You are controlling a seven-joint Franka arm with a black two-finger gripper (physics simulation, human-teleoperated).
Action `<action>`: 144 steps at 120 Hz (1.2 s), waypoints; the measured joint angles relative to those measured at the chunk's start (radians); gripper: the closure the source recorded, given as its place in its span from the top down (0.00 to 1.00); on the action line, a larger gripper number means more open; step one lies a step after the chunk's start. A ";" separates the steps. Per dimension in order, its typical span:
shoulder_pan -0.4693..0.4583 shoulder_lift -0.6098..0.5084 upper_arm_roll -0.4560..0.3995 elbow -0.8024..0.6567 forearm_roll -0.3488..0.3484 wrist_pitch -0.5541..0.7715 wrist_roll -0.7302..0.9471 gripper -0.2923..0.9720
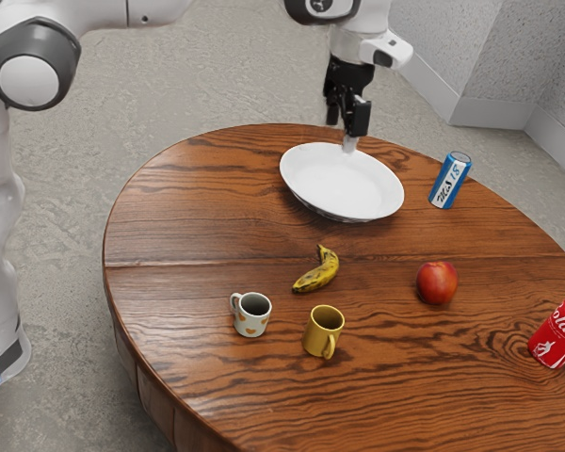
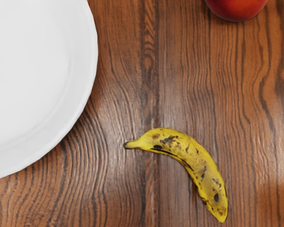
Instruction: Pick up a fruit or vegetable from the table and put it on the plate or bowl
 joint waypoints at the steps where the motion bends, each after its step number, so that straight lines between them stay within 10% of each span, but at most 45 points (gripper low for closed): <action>1: -0.001 0.000 0.002 0.001 -0.001 0.001 0.001 0.77; 33: 0.015 0.012 0.007 0.036 -0.006 0.015 0.023 0.77; 78: -0.003 0.287 0.003 0.253 -0.012 0.131 0.041 0.77; 111: 0.073 0.707 0.015 0.783 -0.112 0.015 0.051 0.77; 144: 0.066 0.770 -0.034 0.811 -0.132 -0.024 0.057 0.77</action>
